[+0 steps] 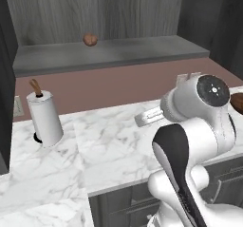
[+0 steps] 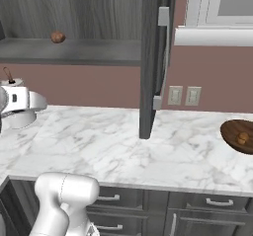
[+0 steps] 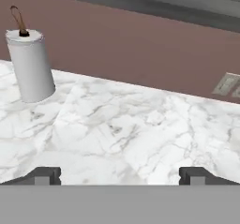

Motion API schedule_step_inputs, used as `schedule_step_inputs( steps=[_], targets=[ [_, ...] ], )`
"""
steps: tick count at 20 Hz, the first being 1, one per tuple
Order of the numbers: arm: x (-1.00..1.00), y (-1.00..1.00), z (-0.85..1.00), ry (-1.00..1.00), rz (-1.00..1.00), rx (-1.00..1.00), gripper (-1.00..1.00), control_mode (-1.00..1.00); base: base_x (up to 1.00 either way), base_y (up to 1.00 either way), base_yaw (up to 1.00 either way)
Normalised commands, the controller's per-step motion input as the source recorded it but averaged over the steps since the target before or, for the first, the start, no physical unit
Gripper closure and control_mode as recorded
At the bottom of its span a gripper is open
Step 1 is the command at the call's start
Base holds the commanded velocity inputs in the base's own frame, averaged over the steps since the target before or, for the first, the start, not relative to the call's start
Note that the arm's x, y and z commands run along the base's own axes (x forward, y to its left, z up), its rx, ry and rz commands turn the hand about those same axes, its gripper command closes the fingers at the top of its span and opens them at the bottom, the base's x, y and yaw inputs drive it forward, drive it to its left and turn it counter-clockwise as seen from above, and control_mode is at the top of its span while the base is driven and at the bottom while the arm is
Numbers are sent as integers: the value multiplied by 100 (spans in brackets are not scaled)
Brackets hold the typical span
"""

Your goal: Pick the potatos from the cabinet and place them in one bowl. Pick the corn from the sink and place it in the other bowl.

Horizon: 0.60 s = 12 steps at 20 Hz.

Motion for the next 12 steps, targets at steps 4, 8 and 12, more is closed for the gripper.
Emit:
schedule_step_inputs(
  steps=[4,8,12],
  targets=[
    [0,1,67,-11,9,33,-100,-100,0,0,0],
    [-8,12,77,0,11,12,-100,-100,0,0,0],
    [0,18,98,0,8,0,-100,-100,0,0,0]
  ],
)
